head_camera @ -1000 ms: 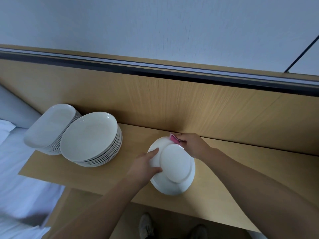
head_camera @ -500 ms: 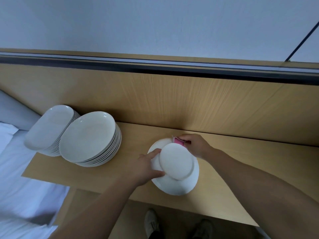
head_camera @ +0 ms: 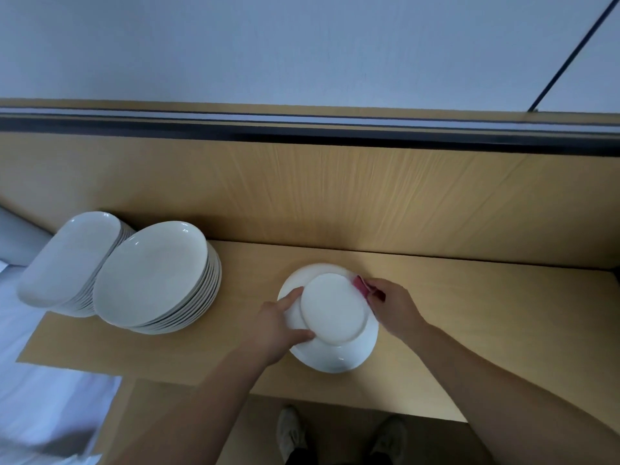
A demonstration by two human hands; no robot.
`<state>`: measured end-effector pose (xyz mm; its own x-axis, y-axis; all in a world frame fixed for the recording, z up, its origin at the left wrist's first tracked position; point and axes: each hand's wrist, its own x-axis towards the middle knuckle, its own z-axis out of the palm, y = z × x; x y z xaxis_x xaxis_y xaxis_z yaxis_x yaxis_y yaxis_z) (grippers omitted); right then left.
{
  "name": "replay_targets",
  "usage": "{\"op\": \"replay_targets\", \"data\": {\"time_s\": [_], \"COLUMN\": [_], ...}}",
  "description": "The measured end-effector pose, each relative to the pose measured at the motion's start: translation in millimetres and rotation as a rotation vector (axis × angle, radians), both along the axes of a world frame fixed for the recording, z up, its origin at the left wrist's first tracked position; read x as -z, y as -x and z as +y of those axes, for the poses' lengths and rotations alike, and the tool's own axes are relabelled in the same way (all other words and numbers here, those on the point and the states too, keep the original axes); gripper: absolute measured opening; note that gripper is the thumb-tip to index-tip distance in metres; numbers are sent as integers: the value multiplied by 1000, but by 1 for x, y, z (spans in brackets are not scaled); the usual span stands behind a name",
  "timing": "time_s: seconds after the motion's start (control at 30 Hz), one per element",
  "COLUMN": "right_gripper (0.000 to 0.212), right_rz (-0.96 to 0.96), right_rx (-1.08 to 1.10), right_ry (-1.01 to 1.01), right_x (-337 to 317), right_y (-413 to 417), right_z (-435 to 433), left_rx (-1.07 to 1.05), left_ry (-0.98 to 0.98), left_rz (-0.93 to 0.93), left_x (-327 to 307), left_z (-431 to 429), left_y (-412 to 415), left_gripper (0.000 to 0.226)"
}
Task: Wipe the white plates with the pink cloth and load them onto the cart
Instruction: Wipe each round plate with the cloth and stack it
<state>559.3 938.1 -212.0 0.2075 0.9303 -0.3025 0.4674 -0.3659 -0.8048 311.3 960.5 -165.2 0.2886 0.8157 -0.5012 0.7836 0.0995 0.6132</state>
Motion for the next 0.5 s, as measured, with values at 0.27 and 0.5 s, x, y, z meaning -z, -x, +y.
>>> {"op": "replay_targets", "data": {"time_s": [0.27,0.5], "right_gripper": [30,32], "right_rz": [121,131], "right_rx": [61,-74], "right_ry": [-15,-6], "right_x": [4,0], "right_y": [-2,-13], "right_z": [-11,20], "left_rx": [18,-89], "left_ry": [97,79], "left_rz": [-87,-203], "left_x": [0,0], "left_z": [-2,-1], "left_y": [5,0], "left_gripper": [83,72]}}
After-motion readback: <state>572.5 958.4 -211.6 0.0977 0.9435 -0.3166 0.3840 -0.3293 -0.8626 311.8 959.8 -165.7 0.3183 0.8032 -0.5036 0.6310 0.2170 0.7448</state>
